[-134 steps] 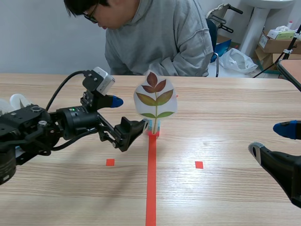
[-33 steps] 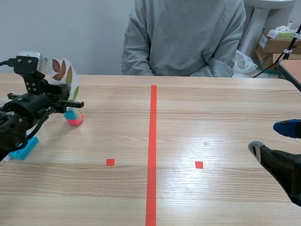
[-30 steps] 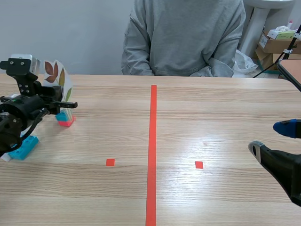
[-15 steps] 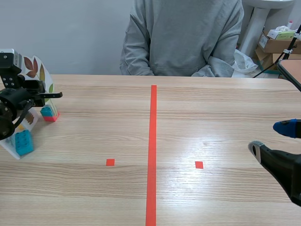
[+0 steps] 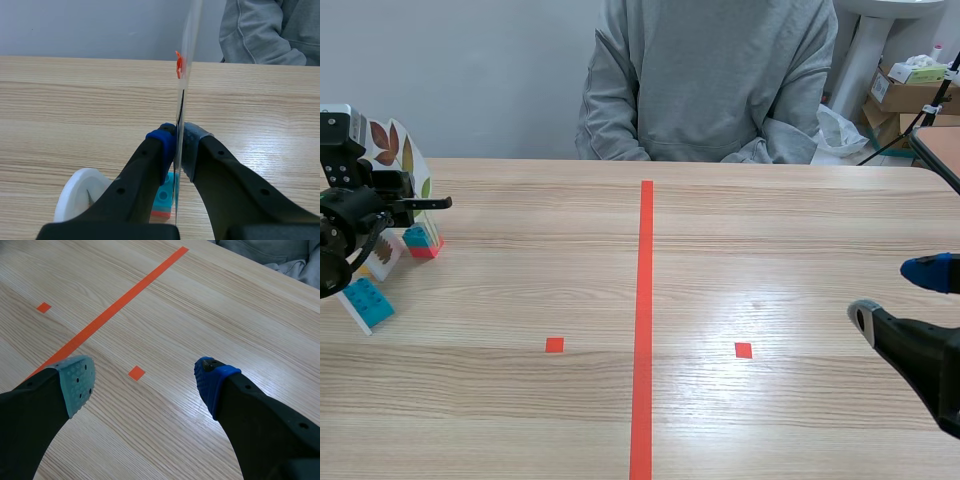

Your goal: Do the leaf sorting experiment

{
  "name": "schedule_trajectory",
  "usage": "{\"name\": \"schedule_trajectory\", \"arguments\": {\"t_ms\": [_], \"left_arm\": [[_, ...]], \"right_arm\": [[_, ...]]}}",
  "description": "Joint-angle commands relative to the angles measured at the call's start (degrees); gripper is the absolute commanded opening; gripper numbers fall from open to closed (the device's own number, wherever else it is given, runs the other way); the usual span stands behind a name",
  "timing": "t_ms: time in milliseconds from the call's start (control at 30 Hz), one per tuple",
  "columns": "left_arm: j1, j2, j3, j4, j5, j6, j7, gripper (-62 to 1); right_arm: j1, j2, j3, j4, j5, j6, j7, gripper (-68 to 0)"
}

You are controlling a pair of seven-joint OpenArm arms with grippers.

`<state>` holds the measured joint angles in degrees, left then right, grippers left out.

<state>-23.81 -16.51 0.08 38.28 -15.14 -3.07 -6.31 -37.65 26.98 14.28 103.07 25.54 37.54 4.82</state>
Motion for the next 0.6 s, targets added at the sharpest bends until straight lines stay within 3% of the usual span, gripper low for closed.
{"name": "schedule_trajectory", "arguments": {"t_ms": [0, 67, 267, 467, 567], "left_arm": [[-0.63, -0.5, -0.26, 1.03, -0.02, 0.0, -0.59, -56.3], [-0.63, -0.5, -0.26, 1.03, -0.02, 0.0, -0.57, -50.9], [-0.63, -0.5, -0.24, 1.05, -0.02, -0.02, -0.59, -24.0], [-0.63, -0.52, -0.13, 1.6, -0.02, -0.04, -0.57, -8.8], [-0.66, -0.52, -0.13, 2.54, -0.02, -0.04, -0.44, -6.7]], "right_arm": [[0.68, 0.0, 0.39, 0.46, 1.03, 0.04, 0.66, -26.4], [0.68, 0.0, 0.39, 0.46, 1.03, 0.04, 0.66, -26.4], [0.68, 0.0, 0.39, 0.46, 1.03, 0.04, 0.66, -26.4], [0.68, 0.0, 0.39, 0.46, 1.03, 0.04, 0.66, -26.4], [0.68, 0.0, 0.39, 0.46, 1.03, 0.04, 0.63, -26.4]]}}
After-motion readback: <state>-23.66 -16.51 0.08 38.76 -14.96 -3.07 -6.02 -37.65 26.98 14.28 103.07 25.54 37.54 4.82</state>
